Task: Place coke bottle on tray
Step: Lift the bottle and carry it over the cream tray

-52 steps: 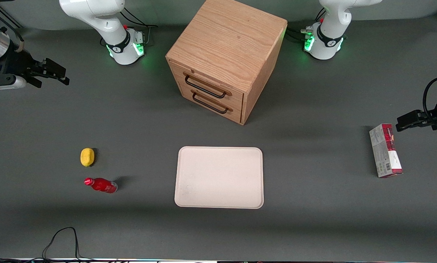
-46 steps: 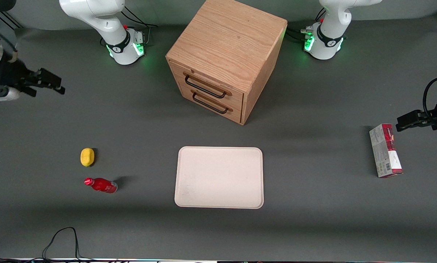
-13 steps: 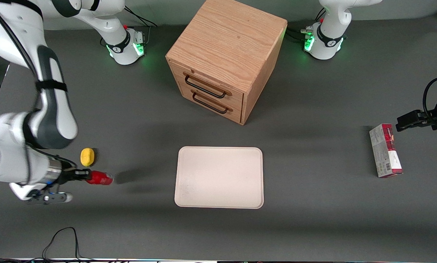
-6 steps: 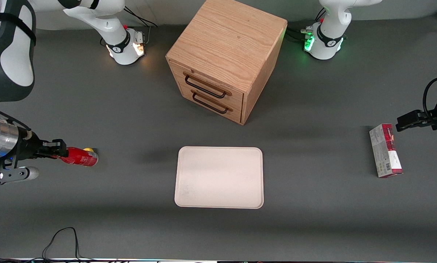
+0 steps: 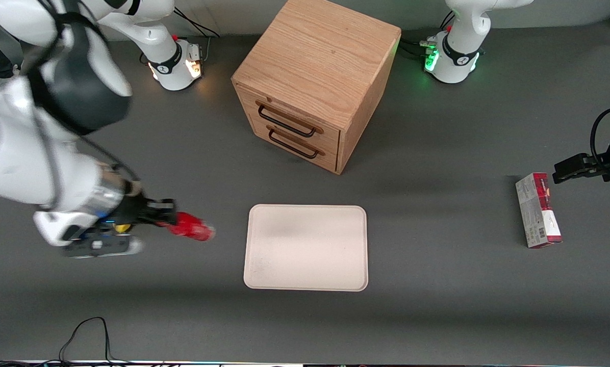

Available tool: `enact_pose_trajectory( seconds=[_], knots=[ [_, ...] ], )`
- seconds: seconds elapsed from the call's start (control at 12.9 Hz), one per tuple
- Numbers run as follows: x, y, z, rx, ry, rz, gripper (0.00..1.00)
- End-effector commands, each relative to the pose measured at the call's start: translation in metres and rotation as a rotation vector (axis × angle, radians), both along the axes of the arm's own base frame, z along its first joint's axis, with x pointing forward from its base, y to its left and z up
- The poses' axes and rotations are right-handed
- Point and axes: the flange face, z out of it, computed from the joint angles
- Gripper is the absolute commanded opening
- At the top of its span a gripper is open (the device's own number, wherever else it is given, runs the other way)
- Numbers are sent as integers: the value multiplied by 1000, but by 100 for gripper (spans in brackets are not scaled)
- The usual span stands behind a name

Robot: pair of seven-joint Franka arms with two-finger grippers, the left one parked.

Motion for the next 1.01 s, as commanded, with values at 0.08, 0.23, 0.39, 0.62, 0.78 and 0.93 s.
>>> enact_pose_trajectory(
  seconds=[0.08,0.23,0.39,0.62,0.78,0.93],
  knots=[
    [-2,58,-30,-34,-27,15,0],
    [10,65,-59,-22,-47,31,0],
    [22,79,-104,-88,-92,72,0],
    [37,88,-159,-91,-142,88,0],
    [38,95,-174,-100,-156,104,0],
    [37,98,-191,-114,-149,106,0]
  ],
)
